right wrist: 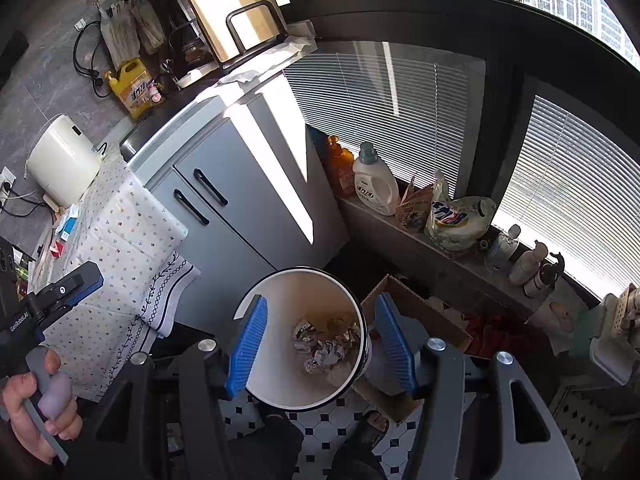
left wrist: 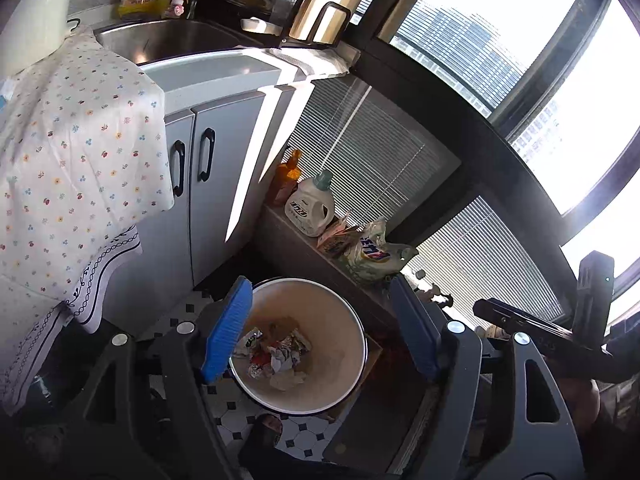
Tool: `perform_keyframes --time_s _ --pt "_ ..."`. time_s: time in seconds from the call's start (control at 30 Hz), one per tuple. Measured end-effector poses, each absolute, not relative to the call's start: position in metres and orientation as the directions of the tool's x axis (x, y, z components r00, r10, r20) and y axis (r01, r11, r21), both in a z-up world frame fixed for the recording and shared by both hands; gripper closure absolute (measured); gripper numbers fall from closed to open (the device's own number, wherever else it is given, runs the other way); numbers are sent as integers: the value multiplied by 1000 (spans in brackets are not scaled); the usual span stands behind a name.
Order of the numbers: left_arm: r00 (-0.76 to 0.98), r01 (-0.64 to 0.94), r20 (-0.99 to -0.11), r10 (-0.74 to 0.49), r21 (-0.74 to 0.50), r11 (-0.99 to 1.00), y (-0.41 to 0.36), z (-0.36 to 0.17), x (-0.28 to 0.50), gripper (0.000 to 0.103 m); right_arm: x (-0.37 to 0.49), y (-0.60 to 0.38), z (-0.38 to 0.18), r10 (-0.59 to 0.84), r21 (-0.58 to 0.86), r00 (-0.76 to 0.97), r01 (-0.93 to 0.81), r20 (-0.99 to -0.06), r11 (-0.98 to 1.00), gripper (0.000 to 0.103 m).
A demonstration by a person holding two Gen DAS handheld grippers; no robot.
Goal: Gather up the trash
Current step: 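Return both tools to the counter toward the red box and blue box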
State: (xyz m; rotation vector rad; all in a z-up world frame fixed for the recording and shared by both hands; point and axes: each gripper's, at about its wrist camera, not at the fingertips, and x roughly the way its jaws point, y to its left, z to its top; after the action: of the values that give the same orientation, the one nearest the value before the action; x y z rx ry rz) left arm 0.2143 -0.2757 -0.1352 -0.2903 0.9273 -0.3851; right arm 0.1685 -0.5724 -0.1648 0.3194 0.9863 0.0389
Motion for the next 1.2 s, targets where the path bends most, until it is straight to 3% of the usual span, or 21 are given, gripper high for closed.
perform_keyframes --time_s 0.2,0.43,0.6,0.67,0.8,1.2 --pt "609 92 -708 -358 -385 918 -223 -122 204 19 189 -532 -156 227 281 550 15 -804 959 39" --pt "643 13 -706 -296 -376 926 -158 -119 205 18 225 -480 -139 249 287 585 -28 -772 957 27" --pt "677 -48 -696 -240 -367 929 -108 -106 216 13 247 -436 -121 268 304 610 -47 -746 952 18" --pt "702 -68 -681 -208 -355 932 -89 -98 218 7 257 -413 -115 268 285 615 -73 -742 956 15" --pt "728 -92 -663 -176 -350 932 -48 -88 226 6 273 -376 -103 287 304 623 -83 -728 949 9" --pt "777 -172 -619 -115 -385 907 76 -86 252 6 314 -263 -93 299 271 626 -143 -721 952 8"
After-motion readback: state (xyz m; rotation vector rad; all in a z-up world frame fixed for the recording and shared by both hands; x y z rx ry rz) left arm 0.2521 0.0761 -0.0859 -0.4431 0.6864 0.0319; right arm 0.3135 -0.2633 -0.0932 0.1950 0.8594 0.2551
